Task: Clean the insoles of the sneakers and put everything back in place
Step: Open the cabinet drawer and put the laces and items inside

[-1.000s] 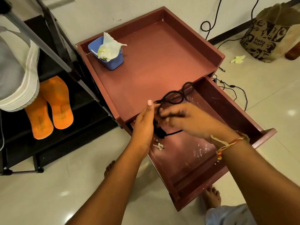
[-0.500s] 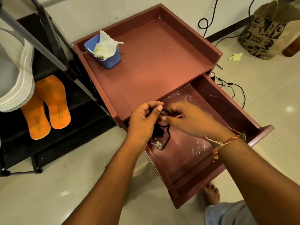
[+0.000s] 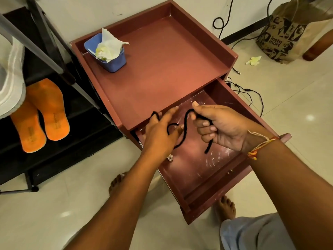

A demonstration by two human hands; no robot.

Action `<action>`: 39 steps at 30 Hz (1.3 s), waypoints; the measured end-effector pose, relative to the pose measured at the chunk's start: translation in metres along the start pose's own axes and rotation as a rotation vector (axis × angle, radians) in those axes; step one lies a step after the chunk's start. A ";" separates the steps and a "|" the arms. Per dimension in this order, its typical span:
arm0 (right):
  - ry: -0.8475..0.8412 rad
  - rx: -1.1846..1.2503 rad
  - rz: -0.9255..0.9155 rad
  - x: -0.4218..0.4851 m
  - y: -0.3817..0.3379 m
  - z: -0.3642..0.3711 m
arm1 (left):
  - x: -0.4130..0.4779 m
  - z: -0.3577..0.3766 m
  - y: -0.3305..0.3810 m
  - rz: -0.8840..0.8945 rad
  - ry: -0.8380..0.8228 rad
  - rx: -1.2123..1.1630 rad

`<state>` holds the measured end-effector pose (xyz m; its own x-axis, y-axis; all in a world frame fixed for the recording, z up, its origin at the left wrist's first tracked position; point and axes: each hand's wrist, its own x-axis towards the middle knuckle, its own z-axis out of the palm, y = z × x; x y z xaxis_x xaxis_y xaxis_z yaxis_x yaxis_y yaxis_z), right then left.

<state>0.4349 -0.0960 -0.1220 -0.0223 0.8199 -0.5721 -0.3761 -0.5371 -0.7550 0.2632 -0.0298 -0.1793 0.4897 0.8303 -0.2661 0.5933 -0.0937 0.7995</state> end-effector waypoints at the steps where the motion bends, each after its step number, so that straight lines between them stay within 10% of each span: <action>1: 0.007 -0.041 0.022 0.001 0.002 0.000 | -0.002 0.000 0.004 0.034 -0.031 0.045; 11: 0.112 -0.177 0.090 -0.001 0.003 -0.008 | -0.006 0.003 0.015 0.102 -0.146 -0.380; 19: -0.249 0.186 0.215 -0.019 -0.002 -0.027 | 0.009 0.008 0.013 -0.166 0.218 -0.658; 28: -0.595 0.673 0.085 -0.013 -0.027 -0.024 | 0.007 0.019 0.011 -0.166 0.121 -0.538; 35: 0.103 0.445 0.160 0.010 0.203 -0.128 | -0.013 0.036 0.019 0.114 -0.359 -0.148; 39: 0.320 0.220 -0.389 -0.002 -0.001 -0.059 | -0.018 0.037 0.022 0.209 -0.405 -0.127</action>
<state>0.4899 -0.1086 -0.1390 0.4272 0.8298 -0.3592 -0.4859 -0.1243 -0.8651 0.2913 -0.0666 -0.1763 0.8150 0.5172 -0.2614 0.3852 -0.1465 0.9111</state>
